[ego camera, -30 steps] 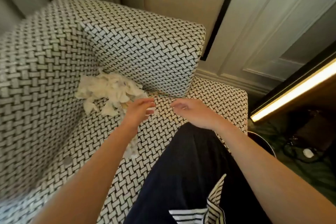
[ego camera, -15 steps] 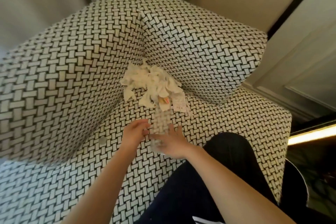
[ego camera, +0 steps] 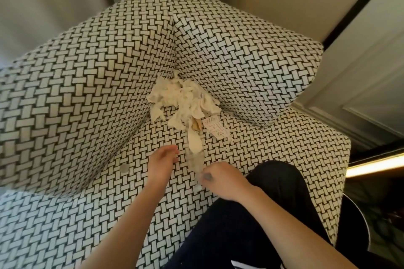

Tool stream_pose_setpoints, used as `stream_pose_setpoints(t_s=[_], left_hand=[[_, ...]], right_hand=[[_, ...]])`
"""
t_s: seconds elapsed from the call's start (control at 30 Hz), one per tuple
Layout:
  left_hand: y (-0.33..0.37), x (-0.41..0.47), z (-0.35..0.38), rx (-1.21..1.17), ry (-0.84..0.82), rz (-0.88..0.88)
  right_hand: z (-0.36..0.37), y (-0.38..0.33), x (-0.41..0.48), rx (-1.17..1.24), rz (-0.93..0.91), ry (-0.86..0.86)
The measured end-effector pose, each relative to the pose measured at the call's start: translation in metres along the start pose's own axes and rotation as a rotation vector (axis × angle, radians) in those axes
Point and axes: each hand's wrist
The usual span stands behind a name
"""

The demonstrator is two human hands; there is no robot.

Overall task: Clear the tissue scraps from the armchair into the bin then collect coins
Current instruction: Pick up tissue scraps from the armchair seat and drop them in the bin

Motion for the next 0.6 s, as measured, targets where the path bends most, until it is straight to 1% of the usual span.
stream_pose_setpoints(t_s=[0.1, 0.2, 0.27, 0.3, 0.37, 0.4, 0.47, 0.53, 0.6], left_hand=[[0.006, 0.002, 0.004, 0.031, 0.054, 0.073], [0.016, 0.003, 0.011, 0.109, 0.095, 0.159], [0.023, 0.003, 0.019, 0.144, 0.075, 0.232], [0.026, 0.003, 0.024, 0.162, 0.056, 0.285], [0.031, 0.004, 0.035, 0.234, -0.014, 0.428], [0.032, 0.005, 0.041, 0.304, -0.075, 0.508], [0.034, 0.011, 0.056, 0.516, -0.25, 0.645], [0.034, 0.019, 0.07, 0.755, -0.398, 0.722], [0.036, 0.024, 0.081, 0.986, -0.499, 0.739]], right_hand=[[-0.02, 0.002, -0.009, 0.102, -0.024, -0.002], [-0.043, 0.005, -0.016, 0.199, -0.021, -0.002], [-0.058, 0.01, -0.019, 0.234, 0.0, 0.061], [-0.064, 0.014, -0.02, 0.259, 0.013, 0.125], [-0.074, 0.025, -0.02, 0.338, 0.056, 0.283], [-0.077, 0.03, -0.019, 0.385, 0.083, 0.361], [-0.079, 0.039, -0.018, 0.484, 0.124, 0.485], [-0.079, 0.043, -0.016, 0.57, 0.138, 0.558], [-0.078, 0.046, -0.014, 0.641, 0.14, 0.62]])
Point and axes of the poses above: each hand's wrist, its own x-axis towards the middle knuckle, its own z-axis out of the palm, y = z × x, and after that the axes turned 6 degrees about y, right-handed
